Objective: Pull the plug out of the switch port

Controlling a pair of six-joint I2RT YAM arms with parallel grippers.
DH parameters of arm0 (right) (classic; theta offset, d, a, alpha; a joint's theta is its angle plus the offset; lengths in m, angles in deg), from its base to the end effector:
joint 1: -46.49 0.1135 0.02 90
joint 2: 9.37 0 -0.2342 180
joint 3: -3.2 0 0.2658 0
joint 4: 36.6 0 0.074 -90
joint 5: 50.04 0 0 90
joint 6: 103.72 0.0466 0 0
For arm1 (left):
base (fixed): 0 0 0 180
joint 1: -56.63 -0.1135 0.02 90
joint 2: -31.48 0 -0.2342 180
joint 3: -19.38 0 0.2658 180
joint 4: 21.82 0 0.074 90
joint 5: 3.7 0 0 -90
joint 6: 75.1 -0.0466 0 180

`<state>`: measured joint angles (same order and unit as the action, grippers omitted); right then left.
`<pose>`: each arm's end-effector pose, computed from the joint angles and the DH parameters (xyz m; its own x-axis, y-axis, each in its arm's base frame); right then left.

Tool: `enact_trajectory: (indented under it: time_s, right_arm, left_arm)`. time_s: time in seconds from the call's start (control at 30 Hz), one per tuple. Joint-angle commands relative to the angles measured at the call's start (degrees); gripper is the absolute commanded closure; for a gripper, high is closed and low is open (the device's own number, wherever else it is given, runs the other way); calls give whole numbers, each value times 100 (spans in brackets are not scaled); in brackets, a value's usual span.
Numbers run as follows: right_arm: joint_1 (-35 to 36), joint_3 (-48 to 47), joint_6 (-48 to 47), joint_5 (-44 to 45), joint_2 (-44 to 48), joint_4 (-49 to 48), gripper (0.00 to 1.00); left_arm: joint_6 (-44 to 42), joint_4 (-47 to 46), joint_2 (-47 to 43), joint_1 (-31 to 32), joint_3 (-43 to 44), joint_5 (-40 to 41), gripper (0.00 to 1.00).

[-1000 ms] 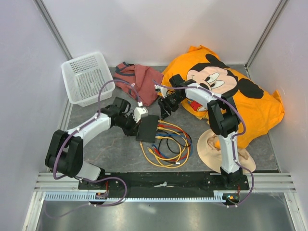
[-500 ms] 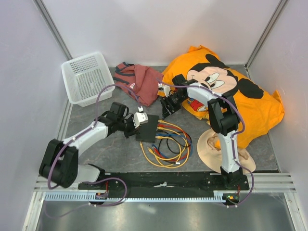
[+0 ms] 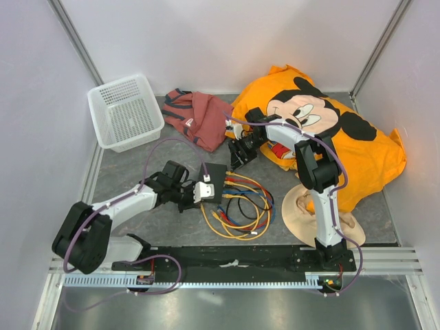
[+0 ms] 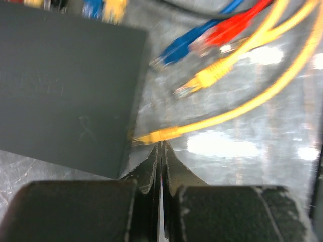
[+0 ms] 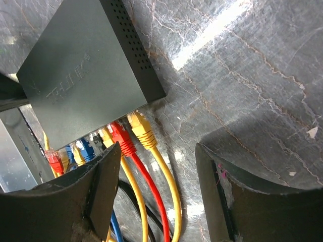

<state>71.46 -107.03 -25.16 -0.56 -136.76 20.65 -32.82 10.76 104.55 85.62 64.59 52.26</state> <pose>0.3912 0.2155 0.1158 -0.7608 -0.5206 -0.3875 -0.6429 0.5225 0.5601 0.1993 -0.1403 0.1154 -0.0360 0.7209 -0.6921 0.9956 0.0857 0.0374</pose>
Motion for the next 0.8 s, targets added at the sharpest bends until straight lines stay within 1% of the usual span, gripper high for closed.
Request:
enact_trajectory:
  time_s: [0.0,0.07,0.2,0.23,0.33,0.4,0.47,0.57,0.6,0.67,0.7,0.77]
  right_arm:
    - [16,-81,54,-247,-57,-114,31]
    - [8,-107,37,-238,-66,-123,30]
    - [16,-160,45,-255,-84,-123,30]
    - [8,-178,46,-273,-84,-114,30]
    - [8,-195,45,-343,-119,-123,30]
    - [8,-195,28,-370,-119,-123,30]
    - [17,-178,2,-379,-102,-123,30]
    - [8,-186,-25,-387,-75,-88,30]
    - [-10,-230,-25,-413,-93,-79,30]
    - [-54,-283,54,-449,-180,-44,30]
    - [-89,-335,89,-475,-215,-44,30]
    - [-159,-388,221,-554,-364,-52,32]
  left_arm:
    - [-229,-888,417,10,53,740,98]
    - [-132,-1327,663,-25,132,1195,98]
    - [175,-1768,795,-166,334,1479,98]
    - [385,-1829,804,-209,439,1601,98]
    - [475,-1567,840,-297,694,1646,99]
    - [414,-1251,691,-341,712,1612,98]
    - [343,-1014,489,-412,616,1471,98]
    - [351,-600,-82,-473,449,1234,99]
    - [526,-469,-370,-474,466,1181,98]
    - [798,-371,-566,-474,571,1032,98]
    - [1191,-336,-610,-474,746,962,98]
    - [1641,-336,-488,-474,1010,873,98]
